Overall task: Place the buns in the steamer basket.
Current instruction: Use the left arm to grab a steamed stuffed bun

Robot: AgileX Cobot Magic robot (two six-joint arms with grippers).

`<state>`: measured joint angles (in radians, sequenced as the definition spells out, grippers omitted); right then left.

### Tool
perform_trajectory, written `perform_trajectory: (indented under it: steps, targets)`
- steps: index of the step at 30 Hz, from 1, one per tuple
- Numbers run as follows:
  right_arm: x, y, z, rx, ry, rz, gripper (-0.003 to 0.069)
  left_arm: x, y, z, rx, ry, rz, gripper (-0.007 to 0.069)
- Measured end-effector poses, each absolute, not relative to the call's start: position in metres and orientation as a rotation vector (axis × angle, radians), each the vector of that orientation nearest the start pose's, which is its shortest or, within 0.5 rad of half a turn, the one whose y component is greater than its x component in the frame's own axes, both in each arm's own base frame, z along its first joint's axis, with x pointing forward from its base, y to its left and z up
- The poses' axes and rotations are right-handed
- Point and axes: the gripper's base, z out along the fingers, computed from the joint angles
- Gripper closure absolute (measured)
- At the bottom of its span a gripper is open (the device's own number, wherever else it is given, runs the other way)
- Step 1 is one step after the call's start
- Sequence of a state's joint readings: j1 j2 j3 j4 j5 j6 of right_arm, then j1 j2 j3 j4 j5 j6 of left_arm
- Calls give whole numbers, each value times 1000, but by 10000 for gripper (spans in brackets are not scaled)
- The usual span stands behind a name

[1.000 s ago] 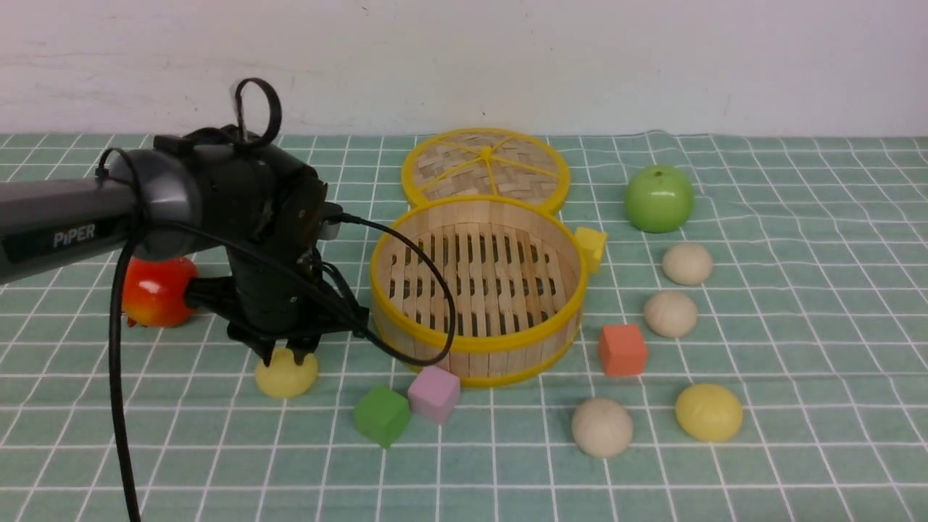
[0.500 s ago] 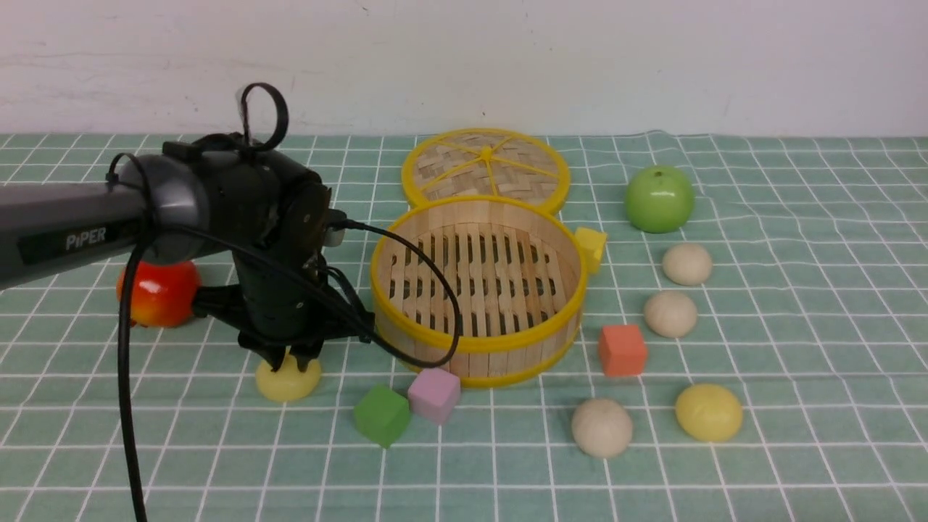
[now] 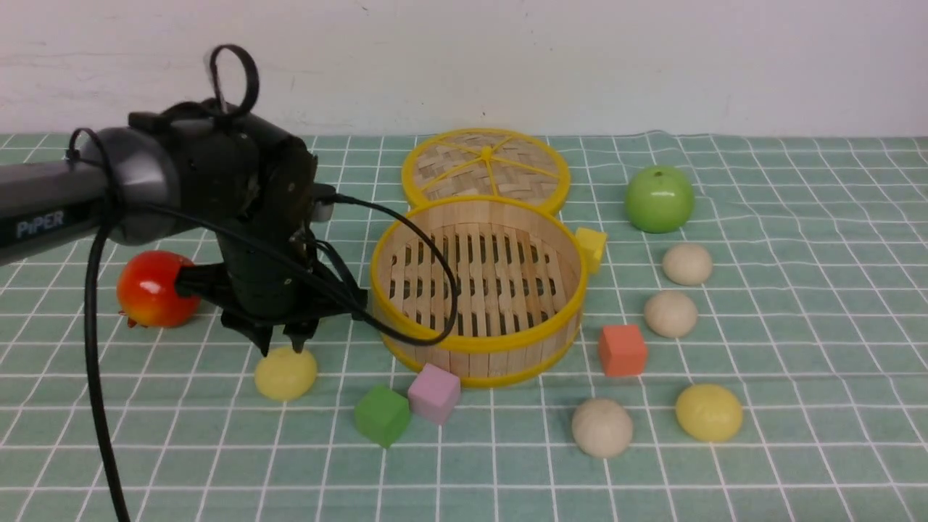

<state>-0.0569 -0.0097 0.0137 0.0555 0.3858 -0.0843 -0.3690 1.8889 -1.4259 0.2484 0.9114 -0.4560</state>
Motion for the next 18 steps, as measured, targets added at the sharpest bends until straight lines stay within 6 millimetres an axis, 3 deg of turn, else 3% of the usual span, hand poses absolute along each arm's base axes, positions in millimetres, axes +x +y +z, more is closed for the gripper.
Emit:
perform_trajectory:
  steps: [9,18]
  targets:
    - [52,-1,174,8,1873,-42,420,376,-125,213,70,2806,151,371]
    - [52,-1,174,8,1873,-43,420,381,-110,207,-21,2847,66,370]
